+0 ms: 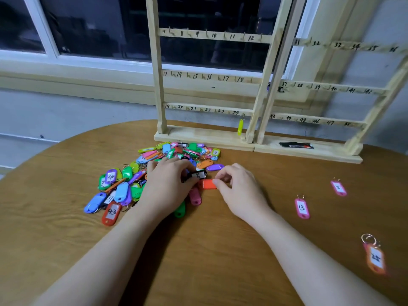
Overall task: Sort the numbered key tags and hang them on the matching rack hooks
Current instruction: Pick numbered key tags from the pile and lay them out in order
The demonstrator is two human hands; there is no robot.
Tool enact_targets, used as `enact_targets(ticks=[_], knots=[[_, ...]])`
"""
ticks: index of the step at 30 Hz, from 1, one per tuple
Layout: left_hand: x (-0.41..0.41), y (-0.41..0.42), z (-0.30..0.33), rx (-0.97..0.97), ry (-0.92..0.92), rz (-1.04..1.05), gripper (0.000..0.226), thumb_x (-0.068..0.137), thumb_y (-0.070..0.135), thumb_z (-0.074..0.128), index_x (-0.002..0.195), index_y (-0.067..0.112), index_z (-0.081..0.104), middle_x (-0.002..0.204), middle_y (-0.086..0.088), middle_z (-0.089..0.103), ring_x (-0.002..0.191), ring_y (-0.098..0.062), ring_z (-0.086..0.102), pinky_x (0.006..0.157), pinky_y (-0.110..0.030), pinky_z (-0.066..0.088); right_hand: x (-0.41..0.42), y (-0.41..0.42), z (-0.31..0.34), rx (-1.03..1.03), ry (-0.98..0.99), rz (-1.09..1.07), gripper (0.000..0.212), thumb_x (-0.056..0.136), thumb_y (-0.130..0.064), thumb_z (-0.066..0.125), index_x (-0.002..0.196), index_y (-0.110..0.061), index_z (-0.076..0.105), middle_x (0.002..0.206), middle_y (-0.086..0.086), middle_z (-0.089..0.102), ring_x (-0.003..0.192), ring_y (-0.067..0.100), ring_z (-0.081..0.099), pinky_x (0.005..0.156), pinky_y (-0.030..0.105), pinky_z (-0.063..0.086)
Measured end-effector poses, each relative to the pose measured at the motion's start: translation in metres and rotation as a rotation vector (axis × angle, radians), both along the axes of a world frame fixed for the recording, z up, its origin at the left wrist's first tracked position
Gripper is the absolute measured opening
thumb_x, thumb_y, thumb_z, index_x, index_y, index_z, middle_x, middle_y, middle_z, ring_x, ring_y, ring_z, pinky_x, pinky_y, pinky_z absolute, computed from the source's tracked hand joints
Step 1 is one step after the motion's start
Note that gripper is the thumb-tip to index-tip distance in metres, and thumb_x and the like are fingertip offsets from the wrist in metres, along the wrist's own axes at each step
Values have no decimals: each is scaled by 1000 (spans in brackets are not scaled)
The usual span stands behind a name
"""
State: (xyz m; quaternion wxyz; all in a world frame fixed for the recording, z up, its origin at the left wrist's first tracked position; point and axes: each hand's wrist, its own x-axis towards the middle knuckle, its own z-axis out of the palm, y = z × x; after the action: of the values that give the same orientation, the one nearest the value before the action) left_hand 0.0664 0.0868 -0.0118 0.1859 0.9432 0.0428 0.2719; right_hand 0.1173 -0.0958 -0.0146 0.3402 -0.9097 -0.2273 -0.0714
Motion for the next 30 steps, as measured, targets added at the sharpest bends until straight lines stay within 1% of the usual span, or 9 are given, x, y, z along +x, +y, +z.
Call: enact_targets(ticks=[2,4,8,14,17,20,22,26,30], knots=[[-2,0,2,-20,-22,6,14,91,43,68,85,31,66,82,14,59,90,-14,49,79,-31,19,0,-1,2,55,16,7,12,98,-31,63,88,-25,64,79,-16,53,75,1,48,69,27,37],[-3,-1,4,-31,-49,4,19,92,45,66,82,29,66,78,13,60,86,-15,45,78,-31,19,0,-2,3,156,42,8,12,99,-27,63,88,-24,62,72,-15,56,69,3,52,64,27,42],[-6,-4,8,-71,-89,1,14,94,38,66,91,26,71,86,12,69,89,-18,47,80,-34,23,-1,-2,4,318,80,24,14,102,-21,58,88,-25,56,79,-9,69,71,3,65,67,32,54],[-10,-5,10,-108,-91,-21,4,94,27,67,96,25,71,84,15,63,88,-16,47,83,-36,27,-8,-2,9,394,118,70,19,104,-18,54,87,-25,49,89,-1,72,56,-7,60,49,20,46],[-11,-7,12,-153,-82,-86,1,93,23,69,94,23,70,76,23,56,85,-19,53,84,-41,42,-9,-5,10,414,113,74,19,104,-20,56,87,-27,49,93,-1,71,53,0,60,49,26,49],[-12,-8,12,-195,-71,-118,2,93,24,69,93,22,70,76,27,55,83,-16,53,85,-42,45,-9,-6,11,438,123,73,18,103,-21,56,88,-28,51,93,-4,71,49,16,63,57,38,55],[-12,-7,11,-213,-63,-115,1,93,24,69,92,23,69,78,23,59,83,-17,55,87,-45,47,-8,-6,12,465,142,79,18,103,-19,56,88,-29,52,94,-3,71,49,20,64,58,40,54],[-11,-6,11,-225,-60,-97,1,92,23,69,91,22,69,80,13,66,81,-20,59,86,-50,49,-10,-6,15,473,194,89,15,105,-18,51,92,-25,52,83,1,73,47,21,62,53,30,51],[-11,-5,10,-227,-57,-87,2,92,25,69,92,23,70,81,13,66,81,-17,59,86,-50,49,-13,-7,17,459,235,120,12,106,-18,51,95,-21,54,75,1,74,46,24,63,52,27,49]])
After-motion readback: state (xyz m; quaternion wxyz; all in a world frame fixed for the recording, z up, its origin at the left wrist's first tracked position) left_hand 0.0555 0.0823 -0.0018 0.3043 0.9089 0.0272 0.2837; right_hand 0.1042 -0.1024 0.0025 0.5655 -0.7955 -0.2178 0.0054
